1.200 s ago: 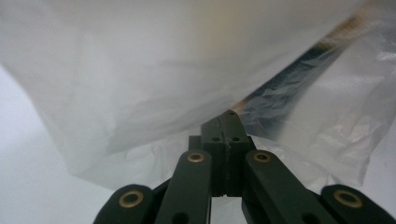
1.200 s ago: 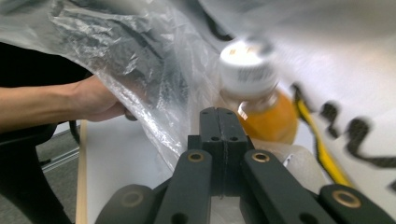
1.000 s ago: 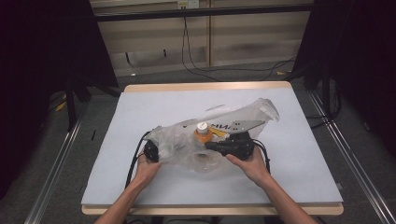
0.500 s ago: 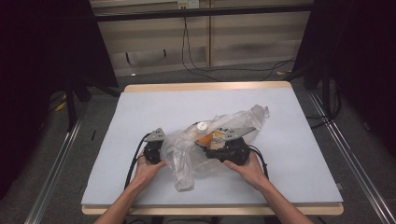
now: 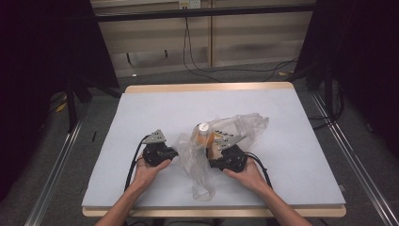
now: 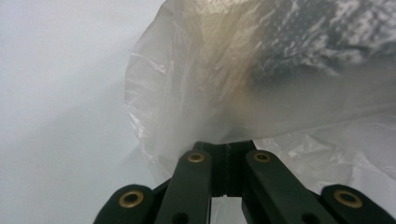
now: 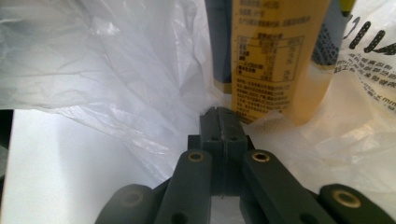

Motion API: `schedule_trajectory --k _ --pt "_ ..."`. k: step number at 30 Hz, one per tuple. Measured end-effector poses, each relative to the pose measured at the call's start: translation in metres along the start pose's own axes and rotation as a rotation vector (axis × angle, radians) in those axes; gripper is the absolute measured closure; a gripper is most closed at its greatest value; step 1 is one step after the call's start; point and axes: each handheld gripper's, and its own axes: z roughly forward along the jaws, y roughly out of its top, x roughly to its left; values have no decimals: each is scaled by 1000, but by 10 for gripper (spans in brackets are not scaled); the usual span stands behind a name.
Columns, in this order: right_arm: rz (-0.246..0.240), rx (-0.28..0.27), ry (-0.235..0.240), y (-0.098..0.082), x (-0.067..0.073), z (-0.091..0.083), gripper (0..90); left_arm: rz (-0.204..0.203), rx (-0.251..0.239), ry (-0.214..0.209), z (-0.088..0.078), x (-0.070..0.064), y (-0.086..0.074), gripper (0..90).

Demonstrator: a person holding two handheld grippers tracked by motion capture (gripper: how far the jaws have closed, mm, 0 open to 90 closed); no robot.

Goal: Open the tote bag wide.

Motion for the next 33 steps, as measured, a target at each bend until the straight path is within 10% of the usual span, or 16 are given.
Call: schedule_trajectory --k 15,23,33 --pt "-40 -212 -21 25 25 -60 900 26 -75 -43 -47 -42 2 900" --pt "-51 -267 -25 36 32 -76 900 93 -143 -60 -78 -73 12 900" --pt "-80 -300 -50 62 33 -93 900 119 -222 -37 -106 -79 34 900"
